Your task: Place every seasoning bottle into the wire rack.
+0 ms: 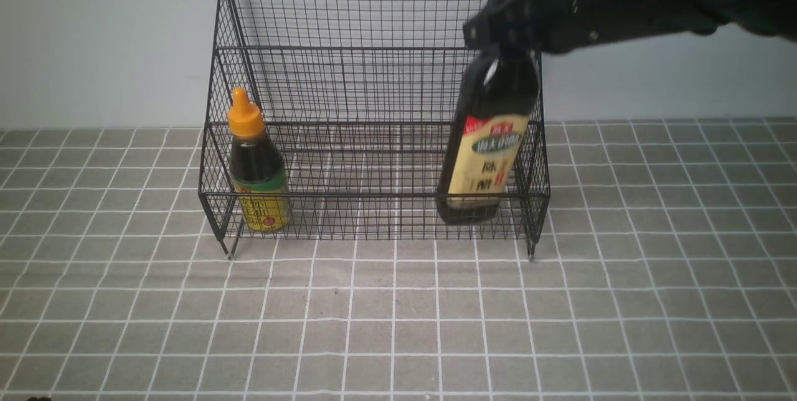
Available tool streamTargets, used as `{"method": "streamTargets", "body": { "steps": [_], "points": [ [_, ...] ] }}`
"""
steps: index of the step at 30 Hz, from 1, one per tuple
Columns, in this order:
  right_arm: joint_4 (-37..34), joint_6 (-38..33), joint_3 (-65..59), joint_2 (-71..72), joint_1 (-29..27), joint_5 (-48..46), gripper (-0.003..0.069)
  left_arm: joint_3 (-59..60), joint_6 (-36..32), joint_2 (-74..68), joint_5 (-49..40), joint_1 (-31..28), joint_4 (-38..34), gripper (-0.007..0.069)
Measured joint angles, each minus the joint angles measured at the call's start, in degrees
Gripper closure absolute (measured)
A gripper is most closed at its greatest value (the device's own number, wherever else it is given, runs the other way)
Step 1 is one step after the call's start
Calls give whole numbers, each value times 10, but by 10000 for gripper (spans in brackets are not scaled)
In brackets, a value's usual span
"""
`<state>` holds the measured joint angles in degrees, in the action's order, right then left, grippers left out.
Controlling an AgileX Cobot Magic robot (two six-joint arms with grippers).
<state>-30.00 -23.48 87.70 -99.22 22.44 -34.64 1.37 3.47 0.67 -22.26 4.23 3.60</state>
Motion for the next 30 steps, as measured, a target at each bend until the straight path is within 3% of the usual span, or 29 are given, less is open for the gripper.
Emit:
{"method": "streamTargets", "body": {
  "steps": [8, 16, 19, 24, 30],
  "points": [
    [10, 8, 1, -7, 0, -9, 339, 0, 0, 0, 0, 0, 0, 631],
    [-44, 29, 3, -1, 0, 0, 105, 0, 0, 0, 0, 0, 0, 631],
    [-62, 29, 3, 14, 0, 8, 74, 0, 0, 0, 0, 0, 0, 631],
    [-62, 29, 3, 48, 0, 13, 88, 0, 0, 0, 0, 0, 0, 631],
    [-5, 43, 4, 126, -2, -33, 241, 0, 0, 0, 0, 0, 0, 631]
  ]
}}
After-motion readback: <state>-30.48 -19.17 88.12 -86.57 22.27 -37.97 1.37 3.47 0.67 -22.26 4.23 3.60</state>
